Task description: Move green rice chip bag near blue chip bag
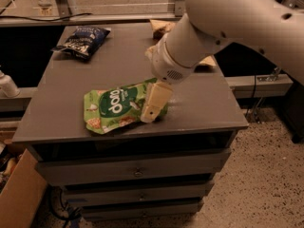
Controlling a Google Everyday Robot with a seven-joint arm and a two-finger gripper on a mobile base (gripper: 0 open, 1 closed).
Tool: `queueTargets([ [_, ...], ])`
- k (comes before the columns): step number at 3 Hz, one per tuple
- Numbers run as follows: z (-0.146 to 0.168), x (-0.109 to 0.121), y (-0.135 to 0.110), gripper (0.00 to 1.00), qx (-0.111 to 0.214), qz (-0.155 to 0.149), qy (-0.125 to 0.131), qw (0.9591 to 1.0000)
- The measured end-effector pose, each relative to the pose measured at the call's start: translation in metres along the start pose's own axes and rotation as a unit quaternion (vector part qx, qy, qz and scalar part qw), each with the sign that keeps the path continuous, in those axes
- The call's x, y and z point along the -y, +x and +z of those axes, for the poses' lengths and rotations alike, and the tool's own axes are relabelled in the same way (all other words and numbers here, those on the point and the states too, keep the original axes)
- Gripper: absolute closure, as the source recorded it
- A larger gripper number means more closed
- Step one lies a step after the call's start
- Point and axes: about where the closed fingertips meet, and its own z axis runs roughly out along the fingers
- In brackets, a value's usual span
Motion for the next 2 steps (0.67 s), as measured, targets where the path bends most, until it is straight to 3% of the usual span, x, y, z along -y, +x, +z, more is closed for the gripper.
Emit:
queueTargets([
  [1, 0.026, 0.003, -0.011, 0.0, 0.009, -0.001, -0.008, 0.9999],
  [2, 0.042, 0.0, -0.013, 0.15, 0.012, 0.002, -0.013, 0.9998],
])
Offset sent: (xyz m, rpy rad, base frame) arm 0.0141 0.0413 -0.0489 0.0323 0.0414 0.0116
